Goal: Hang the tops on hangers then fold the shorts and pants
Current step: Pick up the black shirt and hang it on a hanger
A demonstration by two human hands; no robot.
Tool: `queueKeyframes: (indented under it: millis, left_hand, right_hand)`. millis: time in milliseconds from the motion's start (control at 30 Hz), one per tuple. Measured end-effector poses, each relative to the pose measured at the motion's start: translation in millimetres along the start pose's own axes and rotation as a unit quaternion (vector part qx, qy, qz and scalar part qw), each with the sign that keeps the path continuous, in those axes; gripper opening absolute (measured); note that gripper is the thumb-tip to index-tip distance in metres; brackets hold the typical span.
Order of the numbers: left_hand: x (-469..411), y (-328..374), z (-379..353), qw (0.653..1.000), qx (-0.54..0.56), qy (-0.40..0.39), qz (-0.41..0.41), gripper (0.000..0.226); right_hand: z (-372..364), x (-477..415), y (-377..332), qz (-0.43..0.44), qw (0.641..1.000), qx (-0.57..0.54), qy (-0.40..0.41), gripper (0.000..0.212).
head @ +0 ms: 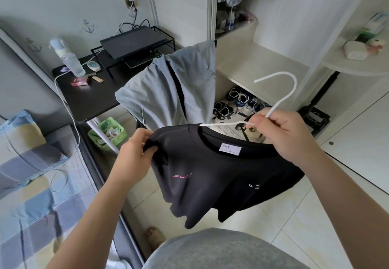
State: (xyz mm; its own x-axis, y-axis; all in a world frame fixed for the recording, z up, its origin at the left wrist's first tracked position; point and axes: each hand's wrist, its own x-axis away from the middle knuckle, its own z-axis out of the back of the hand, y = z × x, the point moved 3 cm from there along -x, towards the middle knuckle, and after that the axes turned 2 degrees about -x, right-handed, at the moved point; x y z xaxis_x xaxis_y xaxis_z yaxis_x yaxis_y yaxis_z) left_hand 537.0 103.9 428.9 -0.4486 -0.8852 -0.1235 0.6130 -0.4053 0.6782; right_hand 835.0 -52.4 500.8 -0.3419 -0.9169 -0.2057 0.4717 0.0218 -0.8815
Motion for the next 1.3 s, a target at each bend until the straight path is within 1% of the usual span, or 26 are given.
queueKeyframes:
  millis: [67,133,200,267,333,433,500,600,700,767,833,933,1000,1033,1067,1133,1200,1233,1300]
  left_hand:
    - [0.1,-2.0,9.1,0.997,-0.002,0.075,-0.013,0.036]
    - [0.1,1.7,18.8,0.991,0.024,0.130,-0.032,0.028]
    - [-0.2,8.0,23.0,0.986,0.047,0.154,-0.040,0.023]
    - [-0.6,13.2,23.1,0.985,0.046,0.158,-0.057,0.024]
    - [-2.8,15.6,23.1,0.988,0.043,0.139,-0.054,0.025]
    - [-5.3,12.6,20.9,0.995,0.028,0.090,-0.023,0.026]
    - [-4.1,14.8,19.4,0.997,0.024,0.067,-0.024,0.029]
    - [-0.9,26.0,17.6,0.996,0.043,0.041,-0.072,0.026]
    - [3.0,45.7,11.1,0.993,0.041,-0.030,-0.111,0.028]
    - [5.6,56.8,4.2,0.986,0.014,-0.067,-0.150,0.019]
    - [5.1,61.8,0.7,0.984,0.005,-0.069,-0.166,0.012]
    - [3.6,60.6,2.1,0.988,0.050,-0.049,-0.140,0.014]
    - [2.7,54.0,5.4,0.988,0.094,-0.028,-0.122,0.027]
    - [1.3,49.7,8.2,0.987,0.110,-0.018,-0.116,0.034]
    - [-0.3,45.5,11.6,0.986,0.125,-0.008,-0.109,0.036]
    - [-4.3,36.5,19.7,0.983,0.158,0.010,-0.088,0.025]
    - [-8.1,29.1,27.1,0.979,0.184,0.024,-0.079,0.018]
    - [-9.1,26.4,29.3,0.978,0.189,0.029,-0.078,0.018]
    - [-11.8,20.5,31.5,0.979,0.185,0.041,-0.070,0.017]
  right_hand:
    - [3.6,2.1,3.2,-0.004,1.000,0.010,-0.015,0.018]
    - [2.6,4.2,8.4,-0.013,0.999,0.015,-0.044,0.019]
    - [-3.5,6.1,11.4,-0.020,0.996,0.015,-0.091,0.019]
    - [-10.8,8.1,11.6,-0.028,0.992,0.013,-0.125,0.019]
    - [-14.3,10.2,11.1,-0.024,0.992,0.002,-0.122,0.021]
    - [-14.1,12.8,11.0,-0.029,0.996,-0.028,-0.078,0.023]
    - [-14.2,14.0,9.2,-0.030,0.997,-0.035,-0.067,0.023]
    - [-16.3,13.4,6.0,-0.035,0.997,-0.041,-0.058,0.021]
    - [-23.0,10.4,0.1,-0.031,0.997,-0.030,-0.064,0.018]
    - [-27.7,7.7,-2.5,-0.026,0.997,-0.021,-0.069,0.017]
    - [-31.1,4.2,-3.2,-0.024,0.997,-0.018,-0.074,0.015]
    - [-30.9,-1.0,-0.8,-0.032,0.995,-0.038,-0.081,0.012]
    - [-26.0,-1.6,2.9,-0.041,0.993,-0.053,-0.093,0.006]
    - [-21.1,-1.6,7.8,-0.048,0.993,-0.050,-0.100,0.007]
    - [-14.6,-0.9,14.9,-0.059,0.992,-0.034,-0.108,0.013]
    - [1.2,3.0,37.1,-0.112,0.984,0.028,-0.139,0.028]
    - [16.5,10.4,61.2,-0.195,0.960,0.083,-0.183,0.042]
    - [22.2,14.9,72.1,-0.239,0.945,0.086,-0.206,0.042]
    - [27.2,22.5,87.2,-0.283,0.926,0.053,-0.245,0.029]
